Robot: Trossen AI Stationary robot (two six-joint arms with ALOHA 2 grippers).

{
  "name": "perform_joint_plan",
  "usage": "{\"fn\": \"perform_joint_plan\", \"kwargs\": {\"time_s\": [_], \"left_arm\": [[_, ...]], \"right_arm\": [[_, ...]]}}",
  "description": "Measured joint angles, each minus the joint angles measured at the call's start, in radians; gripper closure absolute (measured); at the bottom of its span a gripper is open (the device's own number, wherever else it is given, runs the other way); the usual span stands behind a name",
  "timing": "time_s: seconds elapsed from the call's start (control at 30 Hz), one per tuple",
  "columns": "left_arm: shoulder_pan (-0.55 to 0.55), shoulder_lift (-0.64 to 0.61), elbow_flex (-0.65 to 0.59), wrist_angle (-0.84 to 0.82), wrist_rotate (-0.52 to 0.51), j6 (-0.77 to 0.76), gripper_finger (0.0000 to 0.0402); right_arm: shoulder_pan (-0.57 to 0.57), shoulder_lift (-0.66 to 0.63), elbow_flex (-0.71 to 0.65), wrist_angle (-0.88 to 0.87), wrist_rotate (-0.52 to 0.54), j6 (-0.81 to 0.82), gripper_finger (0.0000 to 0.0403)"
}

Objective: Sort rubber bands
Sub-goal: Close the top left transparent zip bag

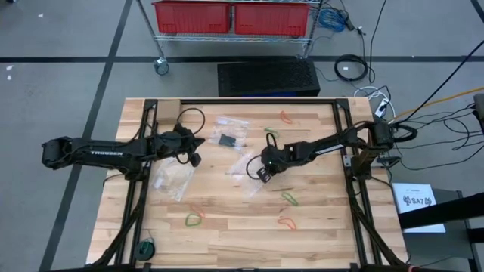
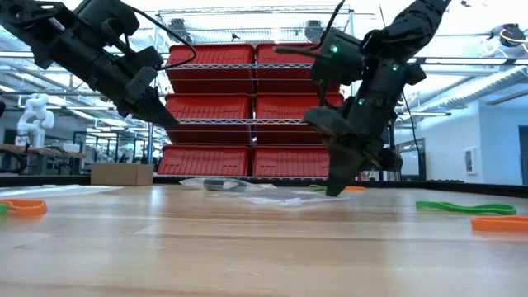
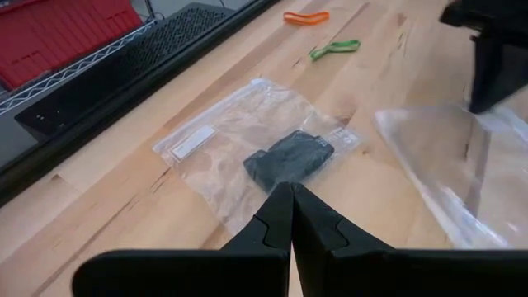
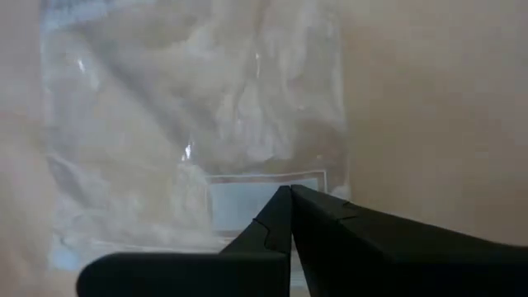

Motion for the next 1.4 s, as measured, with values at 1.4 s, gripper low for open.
{"fn": "perform_joint_plan", "kwargs": {"time_s": [1.4], "left_arm": [[0.0, 0.0, 0.0, -0.036, -0.001, 0.025, 0.0395]], "right_arm": [[-0.041, 0.181, 0.256, -0.1, 0.205, -0.315, 0.0403]]}}
